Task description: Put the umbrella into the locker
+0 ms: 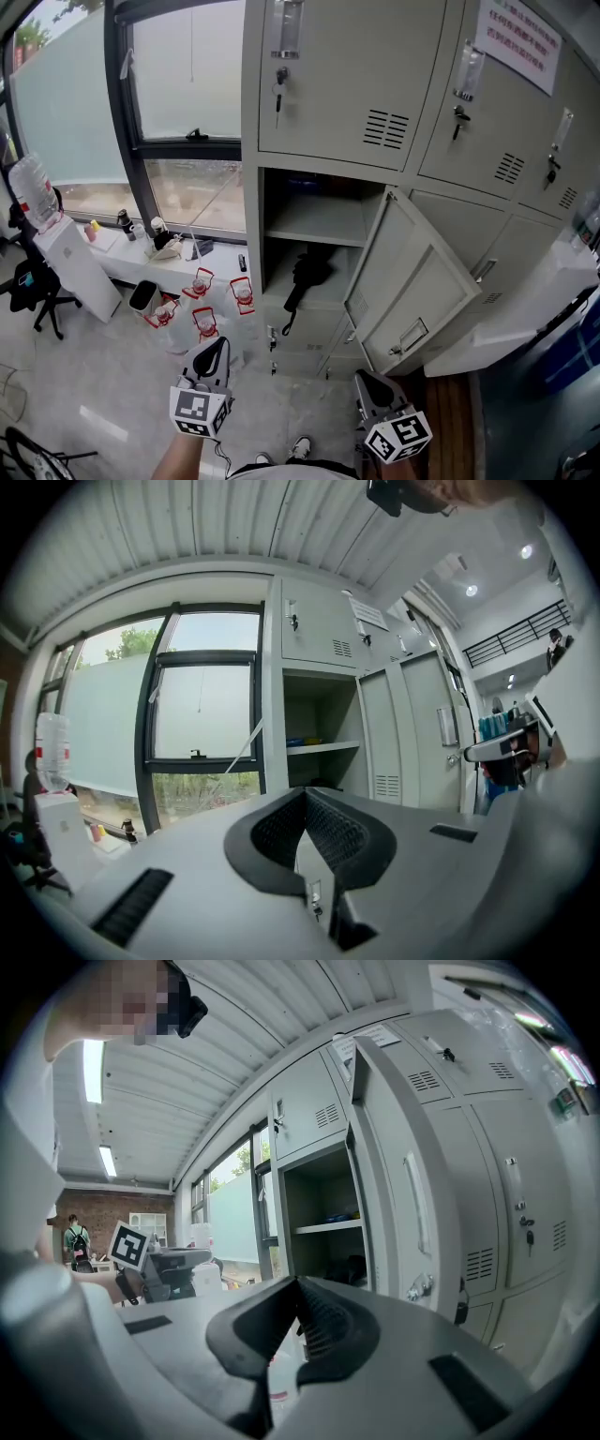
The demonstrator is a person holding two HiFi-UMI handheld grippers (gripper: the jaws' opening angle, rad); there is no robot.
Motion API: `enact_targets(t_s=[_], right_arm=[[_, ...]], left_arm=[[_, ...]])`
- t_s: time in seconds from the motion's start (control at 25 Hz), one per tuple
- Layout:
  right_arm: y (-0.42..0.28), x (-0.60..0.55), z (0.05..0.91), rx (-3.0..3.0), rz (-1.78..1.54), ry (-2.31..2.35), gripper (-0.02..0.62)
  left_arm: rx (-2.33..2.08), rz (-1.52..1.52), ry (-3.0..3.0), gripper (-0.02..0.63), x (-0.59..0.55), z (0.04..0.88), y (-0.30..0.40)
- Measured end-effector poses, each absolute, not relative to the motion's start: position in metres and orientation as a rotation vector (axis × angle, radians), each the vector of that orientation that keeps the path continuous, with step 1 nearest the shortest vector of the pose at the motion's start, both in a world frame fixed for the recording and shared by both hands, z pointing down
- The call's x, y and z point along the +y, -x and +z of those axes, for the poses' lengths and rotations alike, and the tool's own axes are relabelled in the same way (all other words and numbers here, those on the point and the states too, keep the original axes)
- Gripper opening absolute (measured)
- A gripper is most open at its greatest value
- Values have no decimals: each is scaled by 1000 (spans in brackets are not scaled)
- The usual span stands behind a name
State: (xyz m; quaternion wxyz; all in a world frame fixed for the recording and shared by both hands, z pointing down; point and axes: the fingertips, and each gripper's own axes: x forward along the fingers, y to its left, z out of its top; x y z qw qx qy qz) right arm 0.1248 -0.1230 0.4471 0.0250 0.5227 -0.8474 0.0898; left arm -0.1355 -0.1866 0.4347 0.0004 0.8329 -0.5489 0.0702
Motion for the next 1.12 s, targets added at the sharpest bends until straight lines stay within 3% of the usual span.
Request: enact_targets(t_s=[1.12], right_arm=[[-154, -136, 408, -2602, 108, -1806, 17]], left_arm=[[-1835, 90, -2573, 20, -137, 429, 166]])
